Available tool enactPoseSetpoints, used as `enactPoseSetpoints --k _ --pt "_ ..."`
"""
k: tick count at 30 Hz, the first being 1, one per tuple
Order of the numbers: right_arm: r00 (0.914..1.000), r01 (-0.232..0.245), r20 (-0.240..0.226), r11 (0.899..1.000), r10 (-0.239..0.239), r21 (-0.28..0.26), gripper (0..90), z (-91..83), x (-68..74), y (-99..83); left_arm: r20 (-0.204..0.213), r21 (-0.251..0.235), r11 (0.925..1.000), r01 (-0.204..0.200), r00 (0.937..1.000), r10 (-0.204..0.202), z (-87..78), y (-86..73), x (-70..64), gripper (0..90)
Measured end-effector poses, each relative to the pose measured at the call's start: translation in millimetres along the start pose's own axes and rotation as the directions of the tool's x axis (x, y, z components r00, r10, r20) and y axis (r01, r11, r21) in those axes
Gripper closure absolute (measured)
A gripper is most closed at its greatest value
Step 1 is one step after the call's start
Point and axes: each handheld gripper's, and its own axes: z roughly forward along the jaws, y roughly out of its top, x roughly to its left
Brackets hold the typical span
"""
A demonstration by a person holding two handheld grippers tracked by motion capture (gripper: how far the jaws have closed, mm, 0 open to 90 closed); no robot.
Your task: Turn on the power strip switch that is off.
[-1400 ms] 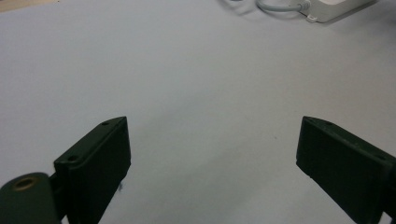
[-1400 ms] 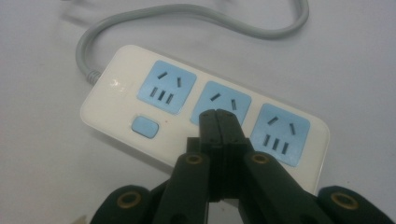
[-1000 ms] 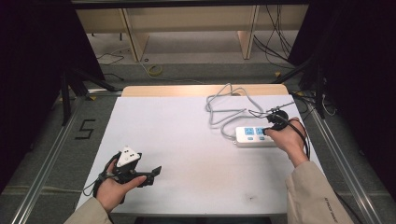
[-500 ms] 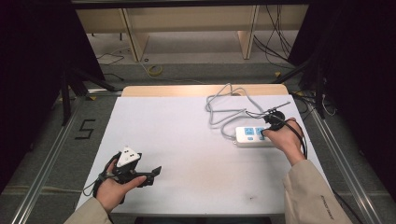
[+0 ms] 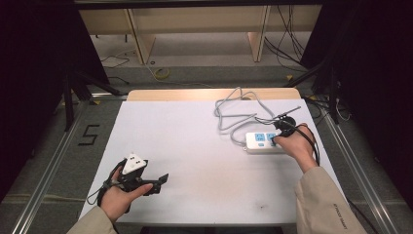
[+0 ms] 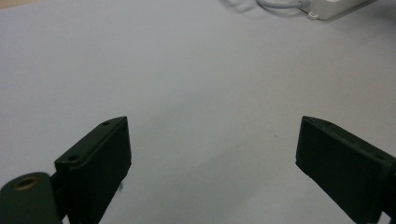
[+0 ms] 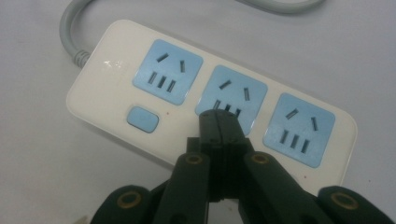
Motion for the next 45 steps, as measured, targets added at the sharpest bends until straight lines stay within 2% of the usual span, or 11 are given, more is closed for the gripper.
enactPoseSetpoints --k 18,31,45 --pt "0.9997 0.019 0.018 1.0 -0.019 0.013 90.0 2.3 2.3 0.7 -0.001 0.008 1.0 -0.005 1.0 0.005 -0.1 -0.1 0.2 9.9" --pt "0.9998 0.0 0.017 1.0 0.0 0.016 90.0 3.2 2.1 0.8 0.0 0.008 1.0 -0.004 1.0 0.004 0.0 -0.3 0.3 9.9" --pt "0.9996 0.009 0.025 1.0 -0.009 0.014 90.0 3.6 2.7 0.2 0.001 0.009 0.9999 -0.006 1.0 0.006 0.2 -0.4 0.2 9.9"
